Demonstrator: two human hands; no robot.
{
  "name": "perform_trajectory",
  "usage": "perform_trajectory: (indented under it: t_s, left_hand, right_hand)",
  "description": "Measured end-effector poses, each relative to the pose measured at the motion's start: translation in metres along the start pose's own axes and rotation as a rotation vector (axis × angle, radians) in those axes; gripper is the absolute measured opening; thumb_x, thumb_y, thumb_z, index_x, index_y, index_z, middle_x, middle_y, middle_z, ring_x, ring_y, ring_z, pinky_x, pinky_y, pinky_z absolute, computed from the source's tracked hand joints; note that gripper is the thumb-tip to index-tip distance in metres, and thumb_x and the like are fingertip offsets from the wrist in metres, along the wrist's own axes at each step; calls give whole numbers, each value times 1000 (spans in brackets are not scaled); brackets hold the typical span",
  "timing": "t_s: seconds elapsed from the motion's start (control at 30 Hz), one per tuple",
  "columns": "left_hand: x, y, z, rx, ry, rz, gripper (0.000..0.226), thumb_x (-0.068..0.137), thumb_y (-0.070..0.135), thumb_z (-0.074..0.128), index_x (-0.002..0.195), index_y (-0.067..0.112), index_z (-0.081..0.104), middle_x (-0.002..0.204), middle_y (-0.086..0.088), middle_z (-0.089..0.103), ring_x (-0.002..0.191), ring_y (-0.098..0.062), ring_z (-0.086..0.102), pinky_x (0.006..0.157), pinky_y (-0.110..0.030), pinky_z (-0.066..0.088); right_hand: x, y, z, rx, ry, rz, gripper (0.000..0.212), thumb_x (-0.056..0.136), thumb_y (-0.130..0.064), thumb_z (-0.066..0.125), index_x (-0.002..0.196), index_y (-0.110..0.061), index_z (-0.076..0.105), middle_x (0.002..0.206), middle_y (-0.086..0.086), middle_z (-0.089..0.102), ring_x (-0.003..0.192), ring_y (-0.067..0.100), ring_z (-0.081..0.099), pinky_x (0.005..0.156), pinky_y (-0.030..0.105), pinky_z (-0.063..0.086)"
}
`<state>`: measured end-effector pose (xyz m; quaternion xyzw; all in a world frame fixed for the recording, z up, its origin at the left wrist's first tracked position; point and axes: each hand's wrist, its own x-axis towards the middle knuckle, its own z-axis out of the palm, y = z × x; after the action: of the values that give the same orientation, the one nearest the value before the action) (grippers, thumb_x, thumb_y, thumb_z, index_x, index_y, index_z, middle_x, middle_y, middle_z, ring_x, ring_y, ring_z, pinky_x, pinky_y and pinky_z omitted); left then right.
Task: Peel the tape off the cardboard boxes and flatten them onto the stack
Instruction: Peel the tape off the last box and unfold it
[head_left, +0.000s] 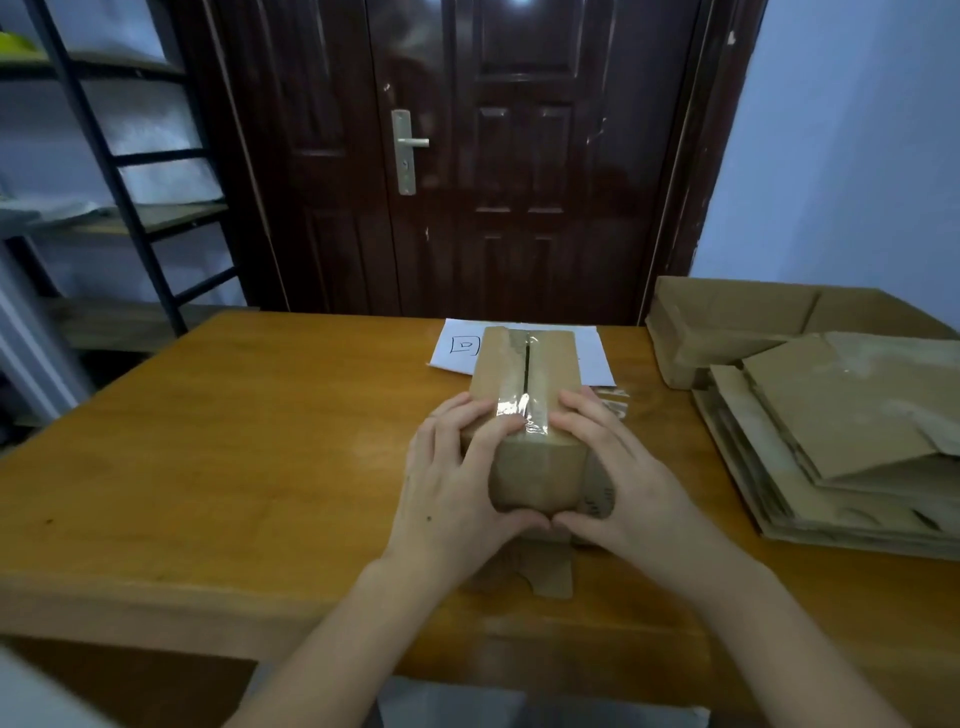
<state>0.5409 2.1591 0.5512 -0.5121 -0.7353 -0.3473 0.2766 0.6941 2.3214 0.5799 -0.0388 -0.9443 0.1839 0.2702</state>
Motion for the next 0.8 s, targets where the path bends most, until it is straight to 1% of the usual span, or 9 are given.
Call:
perform_trajectory:
  t_s: [0.13,0.2,0.33,0.43,0.5,0.57,0.6,0.7,0.8]
  left_hand:
    - [-2,-1,1,-10,24,14,90,65,61,86,140,29,48,146,-3,41,144,-27,36,118,-43,33]
    - [-2,-2,-1,-10,22,24,86,69,61,83,140,29,48,145,-4,42,143,-28,36,118,-42,32]
    - [1,-2,-4,1,-12,21,82,74,63,77,142,30,46,146,-6,41,143,-29,36,116,-43,30]
    - [2,-4,-7,11,-24,19,82,74,66,75,142,32,46,146,-3,41,142,-28,36,114,-43,31]
    - [4,-6,-10,12,-35,34,83,74,72,71,143,33,47,146,-2,41,142,-26,36,113,-44,31]
    - [5,-7,-12,19,-50,48,87,72,78,68,143,32,47,146,-2,42,141,-26,36,113,-45,30]
    - [5,-7,-12,23,-55,50,89,71,80,67,144,32,47,146,-2,42,141,-26,37,115,-44,28]
    - [6,-5,-14,32,-65,71,92,71,79,68,144,28,46,145,-2,42,142,-25,36,119,-37,20]
    - [8,-5,-15,17,-76,136,94,75,73,70,147,19,45,148,-3,41,146,-23,35,124,-32,16]
  right_hand:
    - [-1,-1,0,11,25,-3,96,75,-31,86,152,-40,29,164,-24,15,154,2,7,115,28,22]
    - [0,-4,0,8,22,3,95,76,-30,85,152,-37,31,164,-24,15,154,3,6,117,28,21]
    - [0,-10,-3,-10,21,8,91,78,-32,83,153,-33,31,165,-21,14,154,3,5,119,36,23]
    - [0,-17,-7,-91,45,-53,81,82,-36,75,152,-28,34,168,-7,16,157,14,6,121,47,25]
    - [-1,-20,-7,-204,50,-162,58,87,-31,73,139,-25,49,167,6,19,157,25,9,121,50,26]
    - [-2,-22,-4,-295,34,-249,26,91,-28,70,117,-23,66,164,11,26,156,29,11,123,49,25]
    - [-2,-22,-2,-318,24,-267,17,94,-30,65,108,-23,72,163,11,29,156,29,13,124,47,23]
    - [-2,-23,3,-316,30,-248,23,99,-36,56,100,-26,77,160,10,35,154,28,18,123,44,25]
    - [-1,-23,10,-314,57,-243,22,100,-35,55,96,-25,75,159,9,36,153,28,19,122,46,26]
